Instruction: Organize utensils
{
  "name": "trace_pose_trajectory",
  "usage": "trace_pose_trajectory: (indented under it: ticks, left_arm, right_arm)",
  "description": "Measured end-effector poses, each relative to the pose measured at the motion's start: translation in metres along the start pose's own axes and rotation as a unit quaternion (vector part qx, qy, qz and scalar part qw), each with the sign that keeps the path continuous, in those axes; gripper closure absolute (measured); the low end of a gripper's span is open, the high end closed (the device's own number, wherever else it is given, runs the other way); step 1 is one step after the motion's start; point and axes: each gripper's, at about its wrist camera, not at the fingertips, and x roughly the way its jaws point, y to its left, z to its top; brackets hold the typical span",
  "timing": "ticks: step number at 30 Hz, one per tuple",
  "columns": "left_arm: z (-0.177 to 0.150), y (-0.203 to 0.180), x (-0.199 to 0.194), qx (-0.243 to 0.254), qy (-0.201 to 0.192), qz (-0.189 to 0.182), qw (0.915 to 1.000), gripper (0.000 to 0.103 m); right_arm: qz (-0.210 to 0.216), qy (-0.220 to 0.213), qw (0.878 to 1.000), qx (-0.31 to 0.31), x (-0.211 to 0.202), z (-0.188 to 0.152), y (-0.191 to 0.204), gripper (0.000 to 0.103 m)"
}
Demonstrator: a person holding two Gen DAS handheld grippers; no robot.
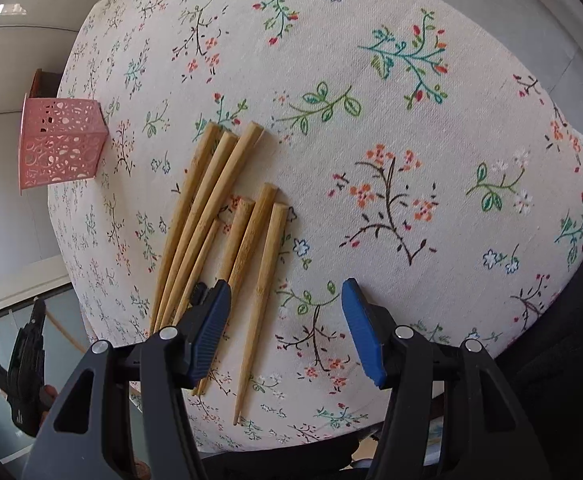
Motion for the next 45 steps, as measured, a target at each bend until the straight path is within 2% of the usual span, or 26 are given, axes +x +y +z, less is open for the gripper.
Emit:
trace_pose_trajectory:
  ticks: [5,11,13,14,15,22,23,25,26,27,29,34,37,40,45]
  left_arm:
    - [-0.004,-0.005,-0.053,-0.035,-0.073,-0.054,0.9952,0.097]
    - [-0.012,-0.020,-0.099,-0.017,-0.139,-0.101,0.9850,0.097]
    - [-0.011,-0.019,-0.106,-0.016,-0.149,-0.112,0.9825,0.097]
    - [-0.010,-0.018,-0.108,-0.018,-0.152,-0.116,0.9814,0.097]
    - [-0.011,-0.017,-0.109,-0.020,-0.155,-0.119,0.9805,0.097]
    - [-0.011,-0.014,-0.116,-0.012,-0.167,-0.126,0.9777,0.097]
    - [-0.011,-0.014,-0.117,-0.010,-0.170,-0.127,0.9772,0.097]
    - [-0.013,-0.014,-0.120,-0.007,-0.174,-0.130,0.9760,0.097]
    - [-0.013,-0.014,-0.122,-0.006,-0.176,-0.135,0.9751,0.097]
    - [-0.014,-0.014,-0.123,-0.005,-0.177,-0.142,0.9739,0.097]
    - [-0.016,-0.015,-0.127,0.000,-0.179,-0.157,0.9712,0.097]
    - [-0.021,-0.022,-0.130,0.008,-0.165,-0.189,0.9680,0.097]
    - [-0.028,-0.030,-0.132,0.013,-0.160,-0.181,0.9704,0.097]
    - [-0.035,-0.036,-0.137,0.016,-0.160,-0.177,0.9711,0.097]
    - [-0.046,-0.051,-0.147,0.024,-0.158,-0.171,0.9722,0.097]
  right_arm:
    - [0.001,0.004,1.000,0.018,0.002,-0.005,0.000,0.046]
    - [-0.016,-0.005,0.999,0.046,0.004,-0.004,0.002,0.046]
    - [-0.035,-0.014,0.998,0.051,0.004,-0.006,0.004,0.053]
    - [-0.049,-0.018,0.997,0.051,0.005,-0.005,0.006,0.060]
    - [-0.061,-0.022,0.997,0.052,0.006,-0.005,0.008,0.062]
    - [-0.139,-0.068,0.987,0.034,0.020,-0.012,0.051,0.060]
    - [-0.149,-0.077,0.986,0.023,0.023,-0.014,0.059,0.064]
    - [-0.160,-0.094,0.983,-0.003,0.024,-0.016,0.067,0.082]
    - [-0.156,-0.100,0.983,-0.009,0.024,-0.015,0.068,0.091]
    - [-0.149,-0.099,0.984,-0.011,0.024,-0.014,0.067,0.094]
    - [-0.131,-0.102,0.986,-0.022,0.018,-0.010,0.062,0.095]
    - [-0.049,-0.117,0.990,-0.065,-0.006,-0.008,0.043,0.095]
    - [-0.019,-0.142,0.984,-0.110,-0.032,-0.016,0.041,0.095]
    - [0.035,-0.161,0.976,-0.142,-0.066,-0.019,0.033,0.095]
    - [0.091,-0.213,0.954,-0.191,-0.120,-0.039,0.049,0.095]
